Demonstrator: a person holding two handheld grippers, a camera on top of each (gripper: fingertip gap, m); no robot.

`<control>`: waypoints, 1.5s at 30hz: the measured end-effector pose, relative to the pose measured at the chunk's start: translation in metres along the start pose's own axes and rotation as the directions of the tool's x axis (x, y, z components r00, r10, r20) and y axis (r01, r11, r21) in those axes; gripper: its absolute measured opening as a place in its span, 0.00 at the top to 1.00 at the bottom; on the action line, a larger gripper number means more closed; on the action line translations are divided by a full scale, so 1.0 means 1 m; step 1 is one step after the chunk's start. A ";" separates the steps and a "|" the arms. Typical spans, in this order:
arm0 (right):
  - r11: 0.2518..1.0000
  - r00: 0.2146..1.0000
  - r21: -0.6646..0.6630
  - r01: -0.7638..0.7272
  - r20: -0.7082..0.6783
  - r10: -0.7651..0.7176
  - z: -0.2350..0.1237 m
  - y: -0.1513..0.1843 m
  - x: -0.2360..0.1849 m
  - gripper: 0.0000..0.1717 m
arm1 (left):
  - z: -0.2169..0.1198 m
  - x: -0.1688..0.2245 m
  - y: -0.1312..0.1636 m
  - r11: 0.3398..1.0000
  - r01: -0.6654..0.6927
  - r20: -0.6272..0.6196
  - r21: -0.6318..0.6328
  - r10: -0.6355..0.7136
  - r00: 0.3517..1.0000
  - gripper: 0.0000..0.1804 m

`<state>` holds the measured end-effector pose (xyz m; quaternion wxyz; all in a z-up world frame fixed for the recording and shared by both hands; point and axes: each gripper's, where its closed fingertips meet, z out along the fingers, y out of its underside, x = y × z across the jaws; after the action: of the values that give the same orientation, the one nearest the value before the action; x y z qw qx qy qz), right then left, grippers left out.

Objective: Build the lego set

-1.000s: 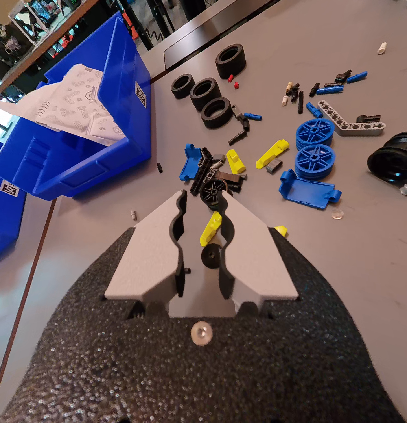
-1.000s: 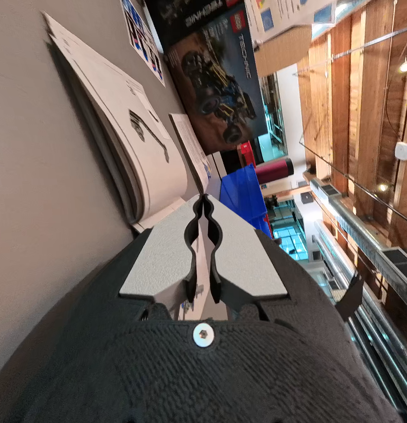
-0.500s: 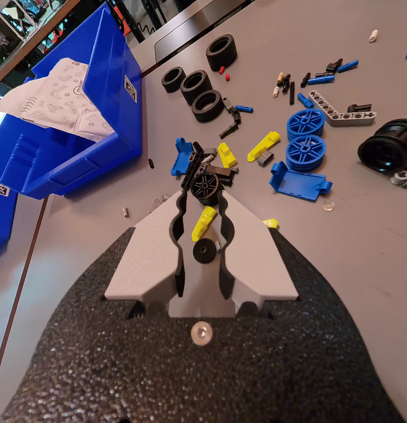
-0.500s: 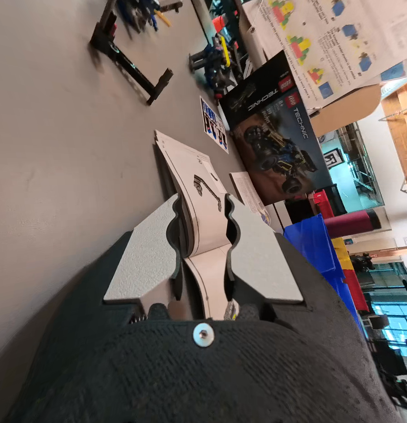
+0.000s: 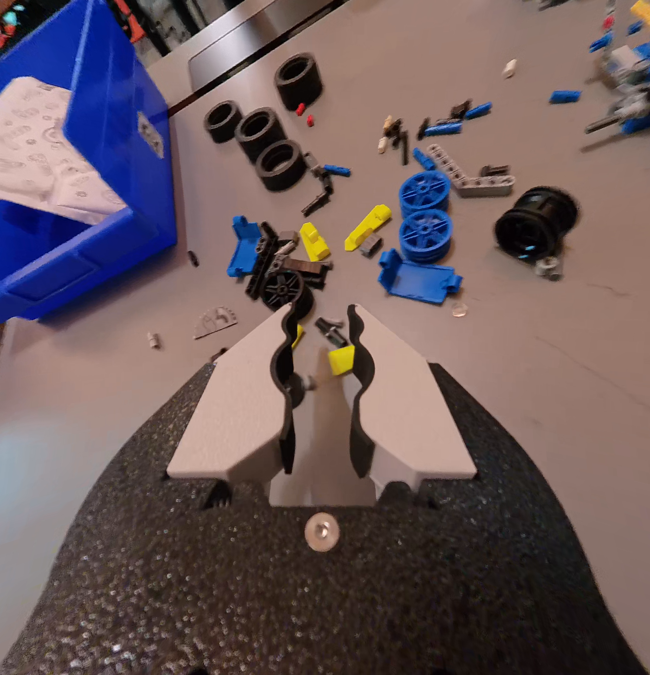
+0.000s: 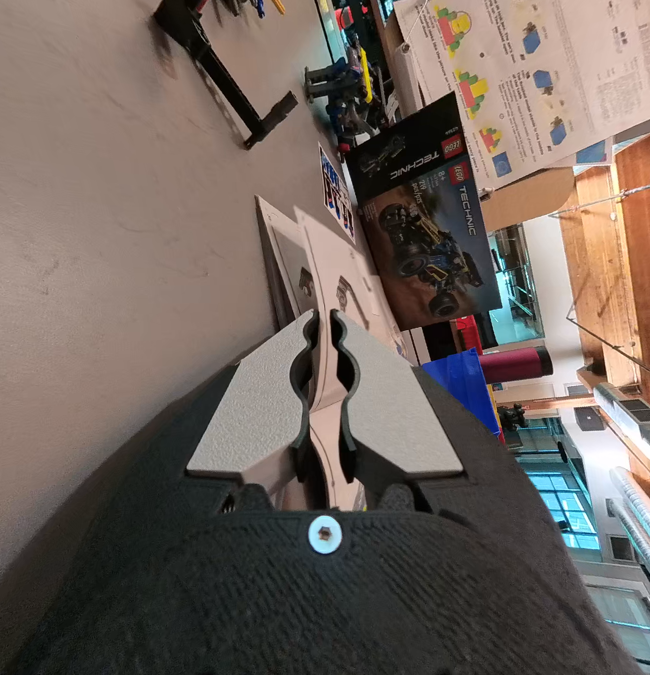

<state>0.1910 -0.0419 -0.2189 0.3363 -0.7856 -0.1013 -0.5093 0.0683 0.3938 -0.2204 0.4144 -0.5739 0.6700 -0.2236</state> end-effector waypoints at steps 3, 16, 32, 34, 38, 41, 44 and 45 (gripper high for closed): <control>1.000 1.000 0.006 0.019 0.013 -0.019 0.000 -0.002 -0.003 0.97 | -0.005 0.038 -0.012 0.999 0.016 -0.195 0.046 -0.006 0.981 0.85; 0.997 0.995 -0.024 0.069 -0.070 -0.071 -0.001 0.001 0.007 0.94 | 0.022 0.101 -0.041 0.997 0.069 -0.322 0.032 -0.055 0.945 0.94; 1.000 0.997 -0.002 0.022 -0.079 -0.022 -0.002 0.000 0.011 0.96 | -0.001 0.091 -0.020 0.457 -0.888 -0.176 0.043 0.879 0.444 0.99; 0.999 0.998 0.005 0.047 -0.049 -0.046 -0.001 -0.002 0.004 0.96 | 0.001 0.093 -0.020 0.449 -0.893 -0.165 0.036 0.884 0.438 0.98; 0.994 0.994 0.019 0.106 -0.016 -0.106 0.000 -0.008 -0.006 0.96 | 0.001 0.094 -0.022 0.520 -0.853 -0.129 0.041 0.850 0.511 0.91; 0.992 0.991 0.001 0.129 -0.042 -0.129 0.000 -0.007 -0.002 0.97 | -0.003 0.087 -0.026 0.635 -0.770 -0.094 0.064 0.772 0.629 0.92; 0.993 0.989 -0.005 0.116 -0.096 -0.116 -0.003 -0.007 0.008 0.98 | -0.014 0.073 -0.035 0.820 -0.551 -0.090 0.154 0.567 0.819 0.92; 0.994 0.988 -0.008 0.109 -0.110 -0.109 -0.004 -0.006 0.010 0.97 | -0.018 0.063 -0.039 0.881 -0.435 -0.099 0.184 0.457 0.884 0.93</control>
<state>0.1899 -0.0417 -0.2064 0.3121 -0.7500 -0.1248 -0.5697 0.0766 0.3207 -0.1990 0.4507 -0.3525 0.7919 -0.2133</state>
